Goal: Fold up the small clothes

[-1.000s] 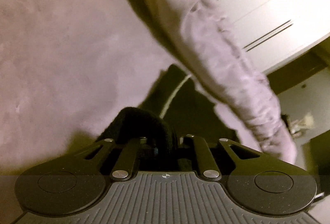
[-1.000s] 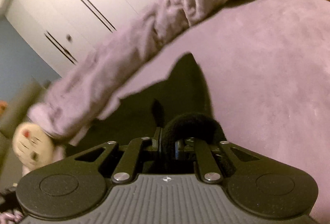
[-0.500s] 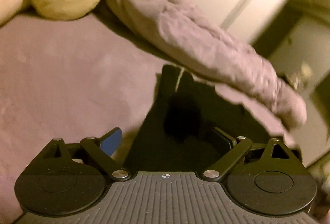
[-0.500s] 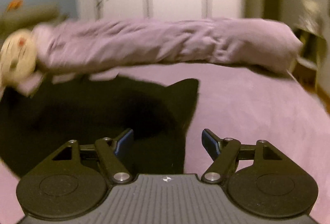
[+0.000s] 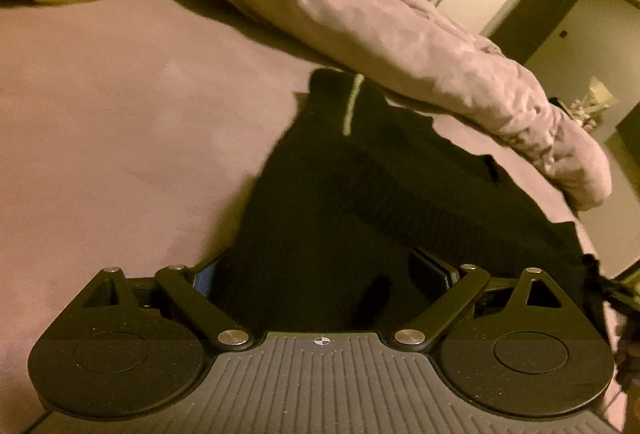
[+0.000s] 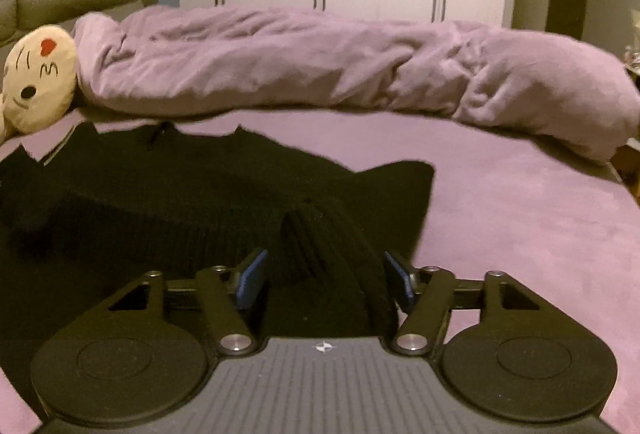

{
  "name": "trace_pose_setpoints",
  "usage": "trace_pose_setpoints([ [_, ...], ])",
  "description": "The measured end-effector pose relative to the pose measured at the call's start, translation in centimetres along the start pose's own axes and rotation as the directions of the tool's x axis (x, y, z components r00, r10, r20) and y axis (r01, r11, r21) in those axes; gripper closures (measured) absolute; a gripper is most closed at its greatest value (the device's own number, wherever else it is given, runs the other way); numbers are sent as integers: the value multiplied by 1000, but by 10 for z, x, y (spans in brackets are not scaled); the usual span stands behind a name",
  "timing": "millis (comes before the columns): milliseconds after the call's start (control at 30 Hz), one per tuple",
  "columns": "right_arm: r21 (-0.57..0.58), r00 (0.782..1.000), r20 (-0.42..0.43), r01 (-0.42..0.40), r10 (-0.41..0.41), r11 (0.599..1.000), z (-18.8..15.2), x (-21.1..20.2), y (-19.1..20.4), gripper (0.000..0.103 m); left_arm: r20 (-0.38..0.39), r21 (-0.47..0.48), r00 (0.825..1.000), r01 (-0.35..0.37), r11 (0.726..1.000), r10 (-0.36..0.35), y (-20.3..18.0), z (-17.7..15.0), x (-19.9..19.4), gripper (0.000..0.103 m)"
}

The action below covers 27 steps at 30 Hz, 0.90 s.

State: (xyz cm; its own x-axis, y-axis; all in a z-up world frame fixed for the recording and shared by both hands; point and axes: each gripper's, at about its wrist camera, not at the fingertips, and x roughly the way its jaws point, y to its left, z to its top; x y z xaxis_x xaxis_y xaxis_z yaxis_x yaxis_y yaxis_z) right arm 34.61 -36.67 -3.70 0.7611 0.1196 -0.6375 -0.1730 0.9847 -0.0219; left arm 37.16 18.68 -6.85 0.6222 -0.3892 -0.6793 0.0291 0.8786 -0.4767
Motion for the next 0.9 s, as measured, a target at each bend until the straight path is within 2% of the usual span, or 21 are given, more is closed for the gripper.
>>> trace_pose_setpoints([
  [100,-1,999,-33,-22,22,1000,-1,8,1,67,-9,14,1000,-2,1000,2,-4,3,13,9],
  [167,-14,999,-27,-18,18,1000,-3,5,3,79,-13,24,1000,-26,999,26,-7,5,18,21],
  [233,-15,1000,-6,-22,22,1000,-3,-3,4,86,7,22,999,-39,999,39,-9,6,17,45],
  [267,-11,999,6,-32,32,999,-4,-7,5,89,20,18,999,-35,999,35,-9,6,14,49],
  [300,-3,999,16,-48,48,999,-4,-10,5,91,30,20,999,-43,999,43,-10,7,12,59],
  [333,12,998,23,-64,64,998,-5,-13,6,91,40,32,998,-50,998,48,-12,8,10,74],
  [400,21,994,15,-105,104,994,-7,-14,10,91,72,56,996,-50,997,46,-14,8,2,88],
  [467,-12,997,5,-83,83,997,-7,-11,18,89,103,64,994,-27,998,21,-16,8,-5,91],
  [500,-23,998,5,-62,62,998,-6,-9,19,87,95,68,995,-23,997,17,-17,8,-5,91],
  [600,-2,1000,-7,-30,30,1000,-2,0,15,82,59,94,997,-52,994,47,-23,11,0,73],
  [633,5,999,-20,-34,34,999,-2,3,14,81,52,94,997,-54,994,49,-24,11,2,70],
  [700,-6,999,-46,-28,27,1000,-2,10,14,81,39,85,998,-57,995,54,-26,13,7,70],
  [767,-14,998,-52,-27,26,1000,-1,12,15,81,40,97,997,-74,993,71,-28,13,9,74],
  [833,-8,998,-49,-28,28,1000,0,12,15,86,38,106,995,-101,989,97,-32,13,11,85],
  [900,-13,999,-41,-21,20,1000,0,9,18,89,50,116,993,-109,987,104,-34,12,7,92],
])
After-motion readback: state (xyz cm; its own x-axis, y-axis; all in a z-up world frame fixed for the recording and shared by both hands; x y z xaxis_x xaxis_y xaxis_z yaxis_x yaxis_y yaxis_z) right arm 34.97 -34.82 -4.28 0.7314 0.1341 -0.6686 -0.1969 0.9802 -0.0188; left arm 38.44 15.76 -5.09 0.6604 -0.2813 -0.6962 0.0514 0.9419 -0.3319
